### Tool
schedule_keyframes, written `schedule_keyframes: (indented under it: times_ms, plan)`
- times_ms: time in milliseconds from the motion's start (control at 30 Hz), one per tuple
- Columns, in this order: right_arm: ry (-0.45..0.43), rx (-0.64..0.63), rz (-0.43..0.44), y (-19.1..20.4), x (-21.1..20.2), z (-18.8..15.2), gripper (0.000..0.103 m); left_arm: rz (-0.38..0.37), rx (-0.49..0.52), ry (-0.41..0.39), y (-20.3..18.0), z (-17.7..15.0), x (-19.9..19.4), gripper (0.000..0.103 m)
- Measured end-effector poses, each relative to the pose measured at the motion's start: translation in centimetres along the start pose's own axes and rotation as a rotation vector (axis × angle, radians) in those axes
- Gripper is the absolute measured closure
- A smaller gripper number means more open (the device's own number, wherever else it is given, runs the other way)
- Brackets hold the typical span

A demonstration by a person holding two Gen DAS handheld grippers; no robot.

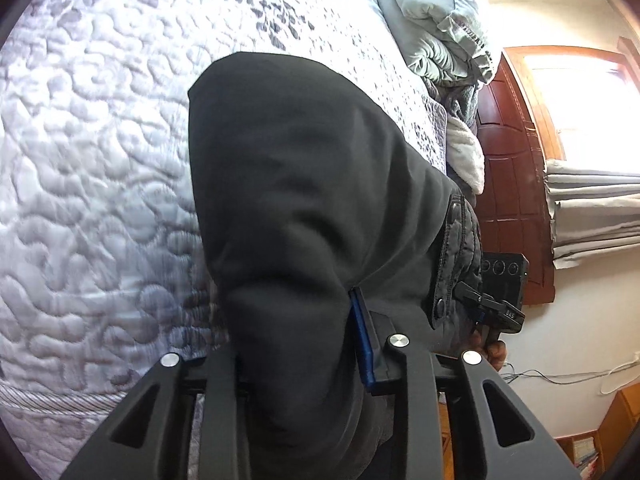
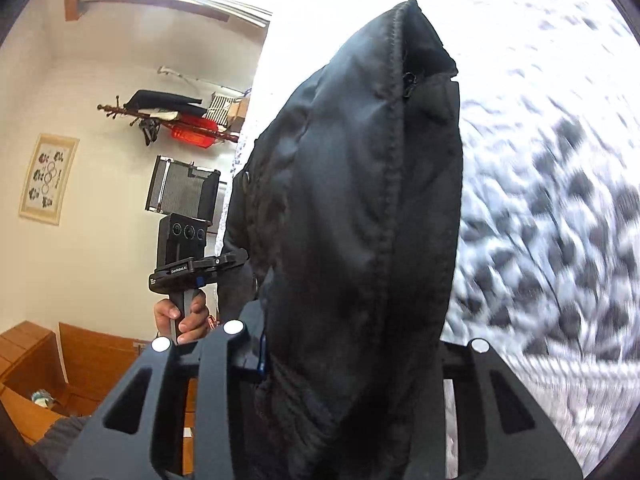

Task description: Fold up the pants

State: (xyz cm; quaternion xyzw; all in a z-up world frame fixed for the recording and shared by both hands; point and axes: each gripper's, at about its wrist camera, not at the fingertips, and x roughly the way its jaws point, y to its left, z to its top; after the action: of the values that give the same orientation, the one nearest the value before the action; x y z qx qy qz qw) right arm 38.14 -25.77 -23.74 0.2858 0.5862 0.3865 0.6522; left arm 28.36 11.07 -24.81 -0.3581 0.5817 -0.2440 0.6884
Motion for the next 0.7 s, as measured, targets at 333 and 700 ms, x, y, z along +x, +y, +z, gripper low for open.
schedule_keyframes:
  times_ms: [333, 700]
  plan:
    - [0.047, -0.046, -0.008, 3.7, 4.1, 7.6, 0.068, 0.057, -0.048, -0.067, 4.6, 10.8, -5.2, 0.074]
    - [0.108, 0.013, -0.042, 1.9, 8.5, 10.1, 0.067, 0.080, -0.147, -0.022, 11.9, 17.8, -5.3, 0.074]
